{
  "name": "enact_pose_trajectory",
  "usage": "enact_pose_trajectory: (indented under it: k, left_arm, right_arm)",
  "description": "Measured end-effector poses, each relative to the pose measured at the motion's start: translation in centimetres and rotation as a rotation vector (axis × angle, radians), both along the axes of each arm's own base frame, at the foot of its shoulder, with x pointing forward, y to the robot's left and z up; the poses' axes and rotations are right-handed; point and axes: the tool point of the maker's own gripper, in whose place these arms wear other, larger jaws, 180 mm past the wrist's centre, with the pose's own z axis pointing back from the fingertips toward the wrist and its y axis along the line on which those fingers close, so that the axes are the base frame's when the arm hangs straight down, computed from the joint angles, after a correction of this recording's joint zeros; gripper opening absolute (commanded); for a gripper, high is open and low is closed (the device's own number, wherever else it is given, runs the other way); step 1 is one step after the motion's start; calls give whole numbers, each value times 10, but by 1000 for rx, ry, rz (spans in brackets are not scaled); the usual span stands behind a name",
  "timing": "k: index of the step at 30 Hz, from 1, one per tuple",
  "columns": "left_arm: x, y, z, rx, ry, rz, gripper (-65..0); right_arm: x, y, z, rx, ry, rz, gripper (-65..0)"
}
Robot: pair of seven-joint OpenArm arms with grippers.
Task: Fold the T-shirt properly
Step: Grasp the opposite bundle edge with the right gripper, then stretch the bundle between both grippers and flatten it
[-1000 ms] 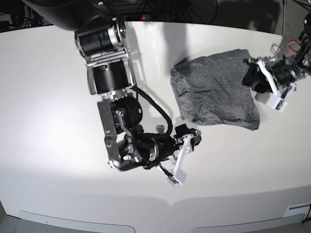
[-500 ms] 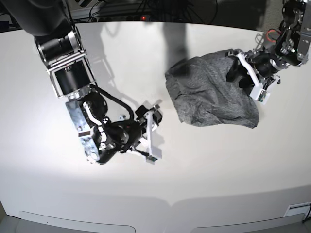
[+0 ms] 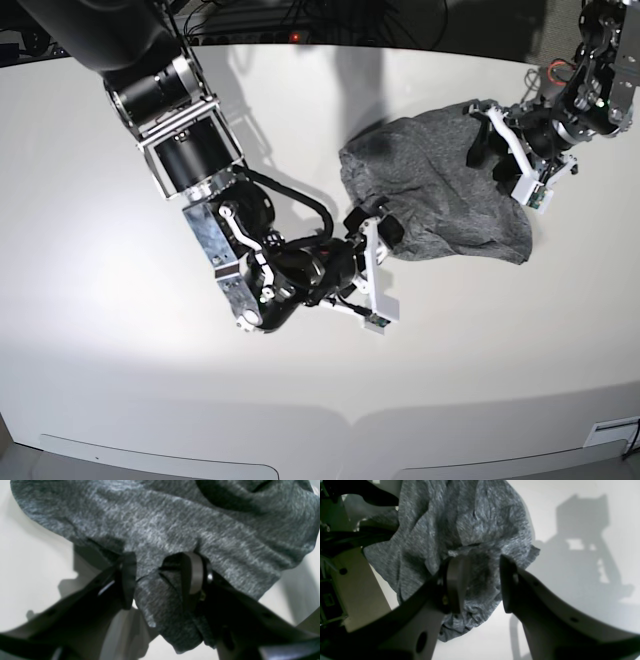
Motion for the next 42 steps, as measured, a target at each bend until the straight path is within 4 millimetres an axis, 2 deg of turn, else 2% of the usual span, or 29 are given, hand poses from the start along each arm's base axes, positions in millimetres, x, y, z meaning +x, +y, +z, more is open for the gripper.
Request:
enact_pose_trajectory:
  k: [6,12,15,19,22,28,36,38,42]
  left_arm:
    - [0,0,0,1,0,0,-371]
    - [0,0,0,2,0,-1,-371]
    - [0,0,0,3,0,-1,-371]
    - [0,0,0,4,0,-1,-371]
    - [0,0,0,3,0,-1,-371]
    - [0,0,0,4,1,-1,-371]
    - [-3,1,-3,15,23,-6,-371]
    - [-3,1,-3,15,22,-6,-371]
    - [-3,1,-3,15,23,-6,-371]
  right_arm:
    - [-6,-9,-23,-40,74,-18,-434]
    - [-6,-5,-26,-26,79,-29,-442]
    - [-4,-3,-24,-10,69,-37,-545]
    - [-3,-2,-23,-7,68,-38,-650]
    - [-1,-3,-24,-14,53,-42,-650]
    - [32,3,-11,48,-124,-108,-650]
    - [57,-8,-10,-18,-300,-124,-650]
    - [75,-15,-6,-29,-351,-222,-650]
    - [92,-19,3,-14,-438,-292,-650]
